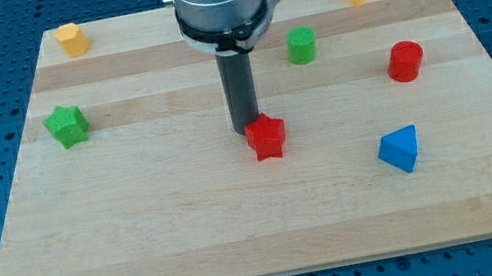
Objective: Push the red star to the bottom left
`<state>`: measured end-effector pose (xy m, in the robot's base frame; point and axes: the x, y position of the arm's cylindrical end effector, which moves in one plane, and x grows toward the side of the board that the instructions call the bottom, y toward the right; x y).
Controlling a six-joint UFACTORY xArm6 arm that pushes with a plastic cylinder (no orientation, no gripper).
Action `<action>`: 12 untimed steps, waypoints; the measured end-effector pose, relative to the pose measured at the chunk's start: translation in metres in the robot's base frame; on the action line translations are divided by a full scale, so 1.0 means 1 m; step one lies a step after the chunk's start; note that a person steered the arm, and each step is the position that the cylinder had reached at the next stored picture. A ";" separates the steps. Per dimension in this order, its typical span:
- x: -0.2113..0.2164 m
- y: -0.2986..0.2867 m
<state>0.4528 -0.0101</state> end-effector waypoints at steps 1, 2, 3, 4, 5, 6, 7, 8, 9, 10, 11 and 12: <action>0.021 0.000; 0.029 -0.007; 0.006 0.007; -0.024 0.047; -0.001 0.084; 0.037 0.063; 0.051 -0.015; 0.057 -0.102; 0.057 -0.128; 0.039 -0.073; 0.061 -0.039; 0.090 -0.087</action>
<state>0.5426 -0.0973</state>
